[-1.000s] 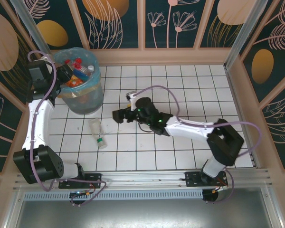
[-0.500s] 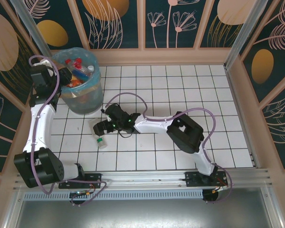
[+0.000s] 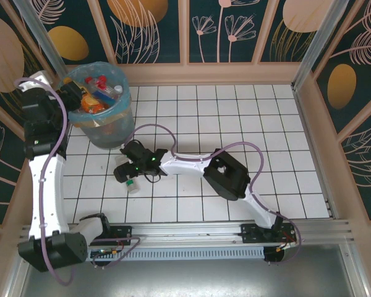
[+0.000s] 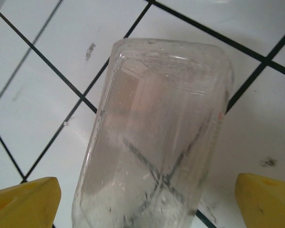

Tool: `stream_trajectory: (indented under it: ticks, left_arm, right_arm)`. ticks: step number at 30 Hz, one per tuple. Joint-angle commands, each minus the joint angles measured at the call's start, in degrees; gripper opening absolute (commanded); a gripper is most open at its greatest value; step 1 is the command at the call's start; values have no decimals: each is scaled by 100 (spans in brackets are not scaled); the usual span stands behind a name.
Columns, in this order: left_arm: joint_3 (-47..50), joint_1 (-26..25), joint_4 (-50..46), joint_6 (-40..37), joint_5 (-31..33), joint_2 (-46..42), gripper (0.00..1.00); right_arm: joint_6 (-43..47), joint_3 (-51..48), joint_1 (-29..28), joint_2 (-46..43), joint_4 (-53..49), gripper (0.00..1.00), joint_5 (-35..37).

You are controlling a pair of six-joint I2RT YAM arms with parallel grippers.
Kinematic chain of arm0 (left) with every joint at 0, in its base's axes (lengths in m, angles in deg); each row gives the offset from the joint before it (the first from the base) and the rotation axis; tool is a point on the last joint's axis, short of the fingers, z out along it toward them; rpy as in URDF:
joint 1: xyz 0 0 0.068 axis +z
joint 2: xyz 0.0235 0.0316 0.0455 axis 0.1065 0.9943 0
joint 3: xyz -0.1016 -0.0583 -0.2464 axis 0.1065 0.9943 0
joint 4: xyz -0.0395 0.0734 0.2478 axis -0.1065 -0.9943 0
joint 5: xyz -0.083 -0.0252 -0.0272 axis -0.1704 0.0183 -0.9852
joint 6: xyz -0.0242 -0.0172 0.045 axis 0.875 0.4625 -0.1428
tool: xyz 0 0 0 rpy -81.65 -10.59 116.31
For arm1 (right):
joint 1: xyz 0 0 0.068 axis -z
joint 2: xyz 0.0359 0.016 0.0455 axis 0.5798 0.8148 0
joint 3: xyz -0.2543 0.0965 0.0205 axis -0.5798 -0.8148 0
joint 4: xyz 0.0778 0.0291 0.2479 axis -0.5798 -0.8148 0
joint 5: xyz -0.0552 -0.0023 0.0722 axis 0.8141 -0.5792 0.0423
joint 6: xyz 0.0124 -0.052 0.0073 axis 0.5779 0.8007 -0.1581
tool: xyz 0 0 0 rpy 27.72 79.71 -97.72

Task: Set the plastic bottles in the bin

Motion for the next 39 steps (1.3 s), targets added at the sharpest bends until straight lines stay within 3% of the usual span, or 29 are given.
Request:
stream_trajectory:
  ticks: [1, 8, 15, 18, 22, 27, 33, 39]
  left_arm:
    - [-99, 27, -154, -152, 202, -195, 54]
    - [-88, 27, -192, -224, 211, -423, 56]
    - [-297, 27, -288, -184, 32, -394, 57]
    - [-488, 25, -420, -106, -288, -277, 57]
    - [-526, -48, -60, 316, -1366, -226, 56]
    - [-665, -709, 203, 577, -1667, -139, 56]
    - [-719, -2231, 463, 687, -1488, 155, 60]
    - [-758, -3310, 860, 637, -2304, 586, 70]
  right_arm:
    - [199, 593, -121, 354, -723, 97, 332]
    - [215, 1290, -186, 803, -1478, 93, 767]
    - [320, 623, -223, 106, -1230, 66, 1037]
    - [415, 9, -223, -478, -865, 60, 780]
    - [398, -1116, -161, -1504, -158, 59, 443]
    - [632, -2571, -59, -2968, 771, 56, 264]
    - [1230, -3632, 229, -4434, 1284, 56, 1117]
    - [1776, -4515, 596, -5789, 2317, 55, 1567]
